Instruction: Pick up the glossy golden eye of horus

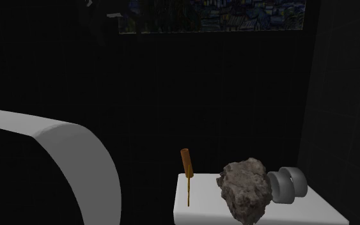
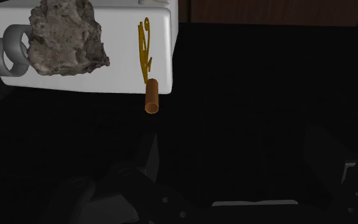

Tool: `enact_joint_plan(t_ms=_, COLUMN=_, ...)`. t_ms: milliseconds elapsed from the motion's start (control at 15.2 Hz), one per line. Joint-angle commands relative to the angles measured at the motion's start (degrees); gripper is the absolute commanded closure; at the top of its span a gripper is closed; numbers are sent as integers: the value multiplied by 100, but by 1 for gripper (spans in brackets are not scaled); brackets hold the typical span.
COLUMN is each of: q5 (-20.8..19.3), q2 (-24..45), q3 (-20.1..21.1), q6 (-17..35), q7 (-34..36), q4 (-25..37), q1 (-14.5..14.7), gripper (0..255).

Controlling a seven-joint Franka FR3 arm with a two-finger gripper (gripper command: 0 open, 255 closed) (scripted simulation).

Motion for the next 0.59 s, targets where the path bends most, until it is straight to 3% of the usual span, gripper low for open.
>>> enact_joint_plan(t_ms=0, q5=0, q2=0, q3=0, q6=0, q7=0, q4=0, q1=0, gripper=0)
enact_joint_plan(t_ms=528, q5=-186, q2=243, q3=-611, q6=1389, q7=-330, q4=-1162, q1=-162, gripper=0)
